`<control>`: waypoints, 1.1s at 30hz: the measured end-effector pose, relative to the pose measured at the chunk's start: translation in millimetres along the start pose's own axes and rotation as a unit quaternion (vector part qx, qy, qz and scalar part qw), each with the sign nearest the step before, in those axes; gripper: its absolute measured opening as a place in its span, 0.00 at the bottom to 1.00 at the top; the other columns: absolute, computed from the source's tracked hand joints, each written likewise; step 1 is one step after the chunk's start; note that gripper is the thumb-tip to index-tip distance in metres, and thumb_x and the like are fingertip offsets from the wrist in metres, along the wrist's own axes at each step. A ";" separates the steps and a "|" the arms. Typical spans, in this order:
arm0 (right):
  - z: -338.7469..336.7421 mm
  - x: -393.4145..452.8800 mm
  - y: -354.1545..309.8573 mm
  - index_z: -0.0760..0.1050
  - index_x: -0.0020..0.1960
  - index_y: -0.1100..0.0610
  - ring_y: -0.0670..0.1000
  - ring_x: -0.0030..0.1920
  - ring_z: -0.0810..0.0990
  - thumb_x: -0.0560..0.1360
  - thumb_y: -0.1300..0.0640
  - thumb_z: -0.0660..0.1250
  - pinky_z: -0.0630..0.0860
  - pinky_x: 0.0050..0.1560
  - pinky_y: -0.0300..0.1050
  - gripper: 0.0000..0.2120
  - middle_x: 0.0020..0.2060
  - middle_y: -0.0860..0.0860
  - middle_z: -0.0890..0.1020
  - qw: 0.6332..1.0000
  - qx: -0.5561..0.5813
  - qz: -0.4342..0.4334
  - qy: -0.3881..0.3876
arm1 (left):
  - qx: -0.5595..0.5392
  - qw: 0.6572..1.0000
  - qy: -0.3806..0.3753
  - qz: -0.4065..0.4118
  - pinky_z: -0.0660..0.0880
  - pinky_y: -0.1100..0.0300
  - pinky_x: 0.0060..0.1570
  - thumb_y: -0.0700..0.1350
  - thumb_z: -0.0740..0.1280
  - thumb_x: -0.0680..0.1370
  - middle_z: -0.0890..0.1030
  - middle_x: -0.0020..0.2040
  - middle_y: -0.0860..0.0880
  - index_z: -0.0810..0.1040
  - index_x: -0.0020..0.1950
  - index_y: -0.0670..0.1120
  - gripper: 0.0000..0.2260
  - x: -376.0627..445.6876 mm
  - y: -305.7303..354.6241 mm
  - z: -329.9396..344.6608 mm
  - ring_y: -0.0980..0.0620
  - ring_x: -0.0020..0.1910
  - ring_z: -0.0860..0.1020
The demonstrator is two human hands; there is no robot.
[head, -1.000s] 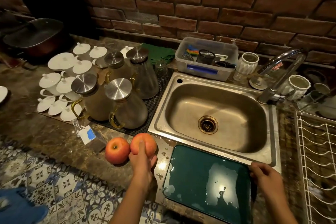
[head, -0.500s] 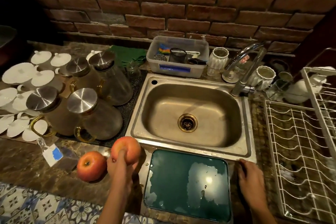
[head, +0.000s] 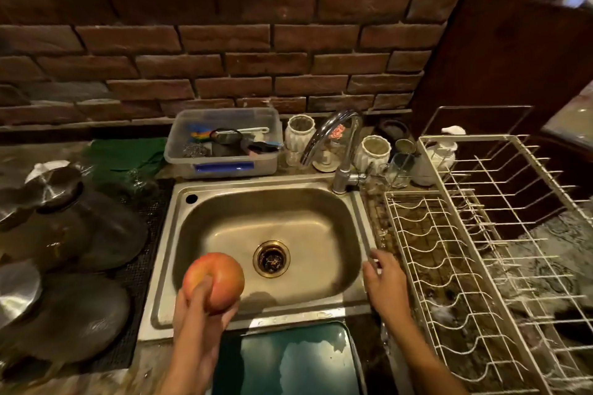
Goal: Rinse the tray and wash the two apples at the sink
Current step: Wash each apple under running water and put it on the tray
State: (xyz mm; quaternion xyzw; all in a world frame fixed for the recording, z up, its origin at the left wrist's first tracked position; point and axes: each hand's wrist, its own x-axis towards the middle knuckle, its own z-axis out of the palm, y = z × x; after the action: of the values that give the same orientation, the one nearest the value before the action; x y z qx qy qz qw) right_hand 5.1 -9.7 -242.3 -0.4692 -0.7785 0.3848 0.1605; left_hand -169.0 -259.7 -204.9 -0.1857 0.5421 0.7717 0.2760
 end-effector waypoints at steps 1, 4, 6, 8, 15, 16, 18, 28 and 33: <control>-2.6 14.0 -9.9 0.75 0.68 0.60 0.48 0.56 0.76 0.81 0.60 0.65 0.71 0.55 0.40 0.16 0.59 0.53 0.78 0.999 0.030 0.019 0.006 | 0.002 1.000 -0.009 -0.001 0.75 0.40 0.60 0.45 0.65 0.81 0.69 0.70 0.43 0.74 0.60 0.58 0.10 3.4 -1.4 5.5 0.37 0.67 0.73; -10.8 62.3 -37.7 0.73 0.69 0.62 0.51 0.57 0.78 0.81 0.59 0.64 0.72 0.55 0.42 0.17 0.59 0.55 0.79 0.991 0.115 0.058 0.022 | 0.009 1.000 -0.024 -0.004 0.74 0.41 0.60 0.45 0.65 0.81 0.68 0.72 0.42 0.72 0.64 0.57 0.14 12.0 -2.6 23.3 0.36 0.66 0.73; -12.7 95.5 -49.0 0.73 0.69 0.64 0.53 0.60 0.77 0.81 0.59 0.64 0.72 0.60 0.45 0.18 0.60 0.55 0.79 0.982 0.168 0.075 0.030 | 0.015 1.000 -0.020 0.000 0.74 0.40 0.61 0.45 0.66 0.80 0.67 0.73 0.42 0.70 0.69 0.55 0.18 17.0 -5.2 31.3 0.35 0.65 0.73; -10.2 128.5 -51.6 0.72 0.71 0.63 0.54 0.61 0.77 0.82 0.55 0.63 0.73 0.64 0.49 0.20 0.61 0.55 0.79 0.975 0.197 0.100 0.027 | 0.006 1.000 -0.006 -0.011 0.75 0.40 0.60 0.44 0.67 0.80 0.65 0.74 0.41 0.68 0.73 0.54 0.23 21.5 -6.7 38.3 0.34 0.67 0.72; 1.9 206.3 -53.7 0.76 0.44 0.54 0.50 0.38 0.72 0.82 0.48 0.60 0.69 0.45 0.49 0.13 0.36 0.51 0.75 0.936 0.286 0.205 0.023 | 0.027 0.999 0.017 -0.004 0.77 0.43 0.55 0.44 0.67 0.80 0.67 0.73 0.40 0.68 0.75 0.51 0.24 30.6 -7.2 56.7 0.32 0.66 0.74; 3.8 212.5 -54.4 0.74 0.41 0.53 0.51 0.38 0.72 0.82 0.47 0.59 0.69 0.46 0.50 0.14 0.35 0.51 0.74 0.934 0.287 0.209 0.024 | 0.035 0.999 0.020 -0.005 0.76 0.43 0.57 0.44 0.67 0.80 0.68 0.73 0.40 0.68 0.75 0.52 0.23 32.3 -6.8 58.5 0.31 0.65 0.74; 7.8 223.6 -52.9 0.73 0.39 0.54 0.51 0.35 0.70 0.82 0.46 0.59 0.68 0.41 0.50 0.17 0.33 0.52 0.72 0.933 0.285 0.217 0.028 | 0.049 0.998 0.025 -0.005 0.76 0.42 0.58 0.44 0.67 0.80 0.68 0.72 0.40 0.69 0.74 0.51 0.22 36.1 -5.8 63.1 0.31 0.64 0.75; 18.3 236.4 -49.2 0.71 0.37 0.55 0.57 0.44 0.77 0.82 0.42 0.55 0.75 0.50 0.56 0.22 0.39 0.56 0.77 0.951 0.229 0.202 0.050 | 0.072 0.996 0.031 -0.046 0.78 0.42 0.55 0.43 0.67 0.80 0.70 0.66 0.39 0.73 0.62 0.55 0.13 56.8 -10.4 82.0 0.29 0.61 0.76; 22.4 233.8 -45.2 0.71 0.36 0.56 0.52 0.36 0.73 0.83 0.40 0.54 0.71 0.41 0.48 0.25 0.33 0.53 0.74 0.955 0.229 0.182 0.043 | 0.098 0.993 0.045 -0.049 0.84 0.53 0.36 0.44 0.68 0.79 0.73 0.64 0.38 0.75 0.60 0.55 0.11 60.8 -14.5 90.6 0.29 0.57 0.79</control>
State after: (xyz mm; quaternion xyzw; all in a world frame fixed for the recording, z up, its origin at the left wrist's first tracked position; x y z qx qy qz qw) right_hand -154.8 168.0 -249.0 -0.5696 -0.5629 0.5553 0.2243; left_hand -206.1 -157.1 -220.1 -0.2184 0.6173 0.6914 0.3053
